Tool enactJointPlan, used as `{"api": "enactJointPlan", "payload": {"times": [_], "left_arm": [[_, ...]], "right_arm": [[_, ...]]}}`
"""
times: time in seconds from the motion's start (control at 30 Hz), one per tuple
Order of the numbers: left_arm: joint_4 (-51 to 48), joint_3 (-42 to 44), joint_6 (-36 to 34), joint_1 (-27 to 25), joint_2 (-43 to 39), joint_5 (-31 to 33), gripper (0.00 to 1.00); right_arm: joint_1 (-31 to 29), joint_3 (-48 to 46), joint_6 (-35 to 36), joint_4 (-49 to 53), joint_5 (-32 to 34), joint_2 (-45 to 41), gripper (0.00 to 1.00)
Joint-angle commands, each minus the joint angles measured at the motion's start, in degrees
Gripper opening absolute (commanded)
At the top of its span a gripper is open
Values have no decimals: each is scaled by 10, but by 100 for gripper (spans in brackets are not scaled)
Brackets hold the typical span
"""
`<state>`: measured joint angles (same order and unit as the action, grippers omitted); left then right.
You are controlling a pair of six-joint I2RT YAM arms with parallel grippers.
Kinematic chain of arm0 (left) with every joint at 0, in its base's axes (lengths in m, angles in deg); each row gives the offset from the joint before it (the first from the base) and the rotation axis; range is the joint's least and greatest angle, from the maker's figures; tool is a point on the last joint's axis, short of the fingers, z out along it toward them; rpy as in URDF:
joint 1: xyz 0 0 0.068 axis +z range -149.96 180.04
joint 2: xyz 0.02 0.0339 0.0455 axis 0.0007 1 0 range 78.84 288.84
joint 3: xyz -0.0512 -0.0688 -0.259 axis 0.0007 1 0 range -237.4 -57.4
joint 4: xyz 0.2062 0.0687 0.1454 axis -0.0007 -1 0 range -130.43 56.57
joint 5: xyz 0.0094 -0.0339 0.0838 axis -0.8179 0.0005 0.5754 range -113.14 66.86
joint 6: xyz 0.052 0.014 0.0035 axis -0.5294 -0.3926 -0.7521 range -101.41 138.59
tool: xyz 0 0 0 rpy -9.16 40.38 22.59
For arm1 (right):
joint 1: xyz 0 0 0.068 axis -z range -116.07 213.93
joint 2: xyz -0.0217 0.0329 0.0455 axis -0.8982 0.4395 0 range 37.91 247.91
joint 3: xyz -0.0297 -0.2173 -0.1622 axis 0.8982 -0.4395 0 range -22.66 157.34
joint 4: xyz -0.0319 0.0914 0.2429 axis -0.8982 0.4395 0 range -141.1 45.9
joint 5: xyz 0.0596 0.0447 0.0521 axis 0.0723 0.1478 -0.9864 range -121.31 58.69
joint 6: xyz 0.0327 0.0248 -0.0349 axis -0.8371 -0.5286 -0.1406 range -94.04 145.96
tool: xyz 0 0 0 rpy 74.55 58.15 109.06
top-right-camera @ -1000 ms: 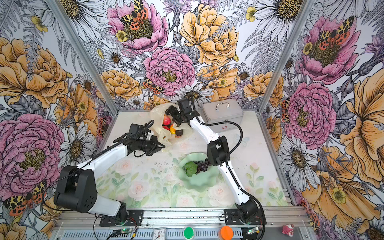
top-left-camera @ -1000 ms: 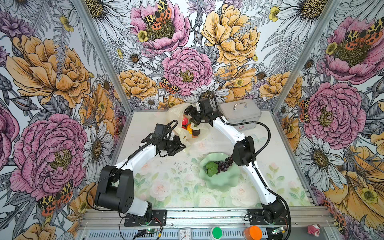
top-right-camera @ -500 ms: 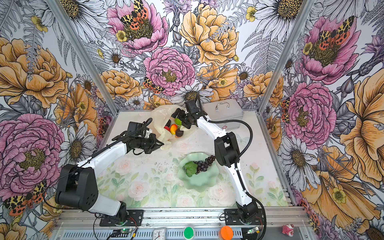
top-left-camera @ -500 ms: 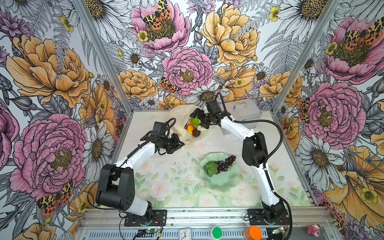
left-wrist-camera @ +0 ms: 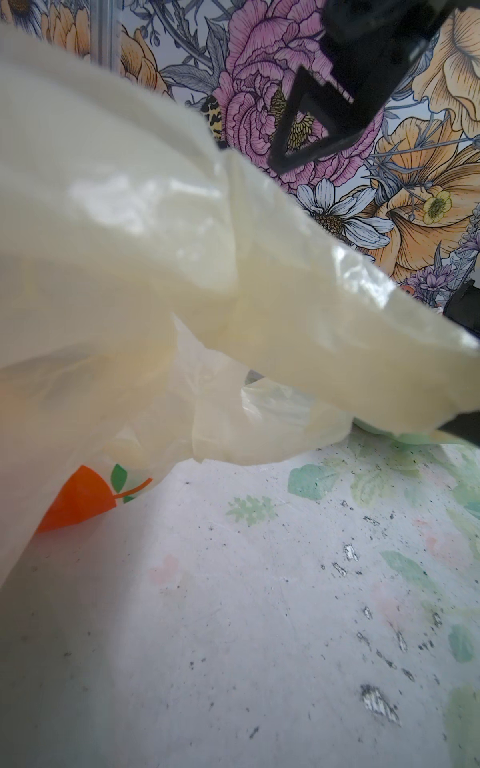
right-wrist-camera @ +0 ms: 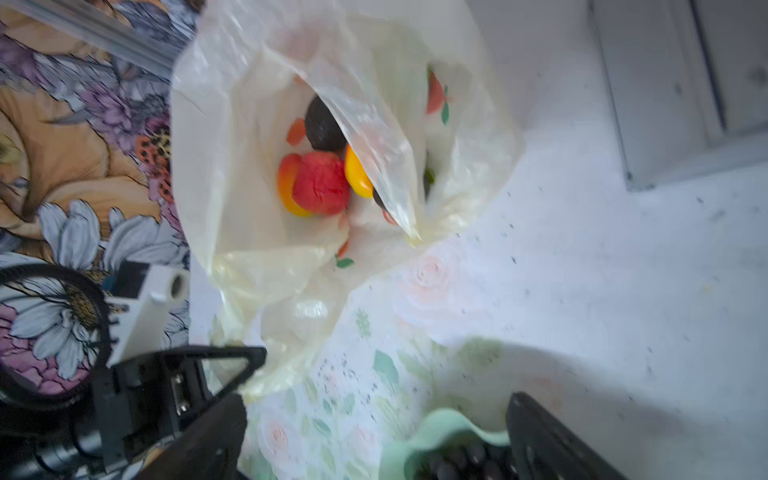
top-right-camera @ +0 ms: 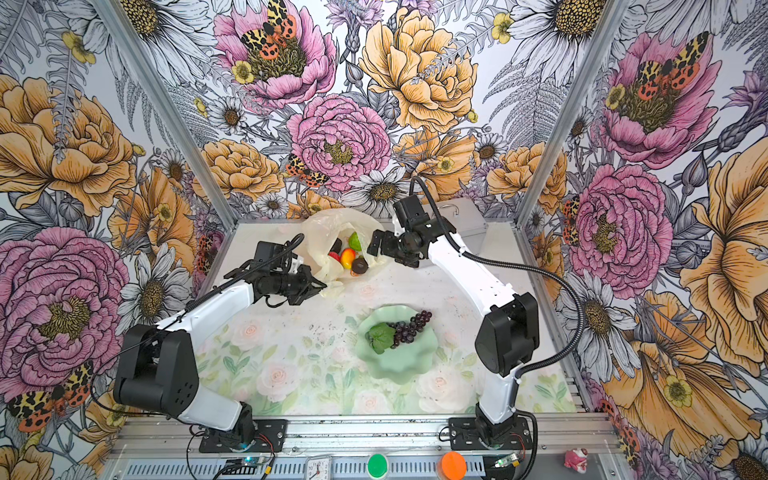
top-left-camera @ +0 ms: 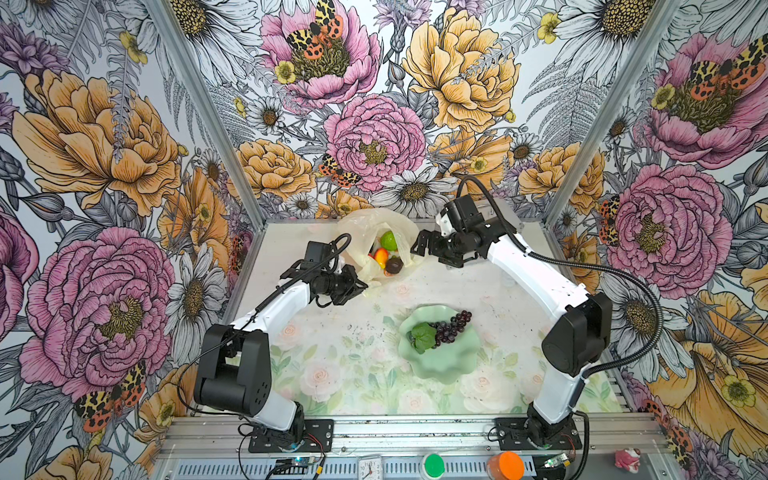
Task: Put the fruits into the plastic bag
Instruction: 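Move the right gripper over the dark grapes on the plate, then lower the right gripper and close on the dark grape bunch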
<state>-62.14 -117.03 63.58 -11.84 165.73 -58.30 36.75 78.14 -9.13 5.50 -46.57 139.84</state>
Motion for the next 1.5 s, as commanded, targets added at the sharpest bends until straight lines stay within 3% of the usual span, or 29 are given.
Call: {"api": "enactJointPlan", "payload": {"times": [0.0, 0.23, 0.4, 0.47, 0.53, 0.93, 1.23, 1.47], "left_arm": [[0, -12, -14, -5, -2, 3, 0], [2, -11, -20, -11, 8, 2, 0], [8, -5, -15, -17, -2, 5, 0], [8, -3, -14, -19, -6, 4, 0], [8, 0, -12, -19, -8, 6, 0], [8, 7, -6, -8, -15, 5, 0], [8, 14, -10, 11, -7, -13, 0], [8, 23, -15, 30, -14, -23, 0]], "right_arm": [[-16, -50, 144, 121, 25, -62, 99], [-104, -207, 497, 95, 85, -178, 99], [-110, -328, 715, -29, 16, -261, 99], [-108, -353, 812, -41, -1, -268, 100], [-104, -358, 856, -41, -6, -249, 99], [-110, -318, 933, -57, 38, -87, 99], [-107, -305, 914, -96, 57, 11, 99], [-105, -313, 907, -107, 68, 39, 96]]}}
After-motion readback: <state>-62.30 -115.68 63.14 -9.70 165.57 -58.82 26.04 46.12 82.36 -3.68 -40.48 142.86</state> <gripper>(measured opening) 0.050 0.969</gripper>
